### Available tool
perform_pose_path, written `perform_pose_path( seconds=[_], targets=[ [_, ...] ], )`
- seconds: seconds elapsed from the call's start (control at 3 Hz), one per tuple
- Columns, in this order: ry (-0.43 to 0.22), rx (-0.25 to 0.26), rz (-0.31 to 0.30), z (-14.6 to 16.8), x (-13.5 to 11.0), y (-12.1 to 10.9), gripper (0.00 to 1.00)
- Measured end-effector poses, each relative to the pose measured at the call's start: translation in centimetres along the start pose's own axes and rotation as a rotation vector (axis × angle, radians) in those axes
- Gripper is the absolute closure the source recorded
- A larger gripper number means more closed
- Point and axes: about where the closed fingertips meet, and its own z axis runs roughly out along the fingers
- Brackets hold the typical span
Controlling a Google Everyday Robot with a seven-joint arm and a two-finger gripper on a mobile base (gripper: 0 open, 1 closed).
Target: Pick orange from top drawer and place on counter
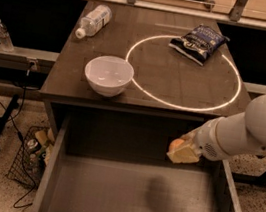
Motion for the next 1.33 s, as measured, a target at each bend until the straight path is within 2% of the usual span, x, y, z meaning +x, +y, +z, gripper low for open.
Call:
perform_pose_path(
  seconds=[0.33, 0.67, 1.0, 1.33],
  targets=[
    [-0.056, 0.061, -0.016, -5.1, -2.0, -2.5, 1.0],
    [-0.136, 0.105, -0.043, -8.3, -4.1, -5.1, 1.0],
    [-0.188, 0.125, -0.086, -8.6, -6.7, -7.1, 1.0],
    [-0.23, 0.139, -0.138, -7.1, -10.1, -9.2, 1.0]
  ],
)
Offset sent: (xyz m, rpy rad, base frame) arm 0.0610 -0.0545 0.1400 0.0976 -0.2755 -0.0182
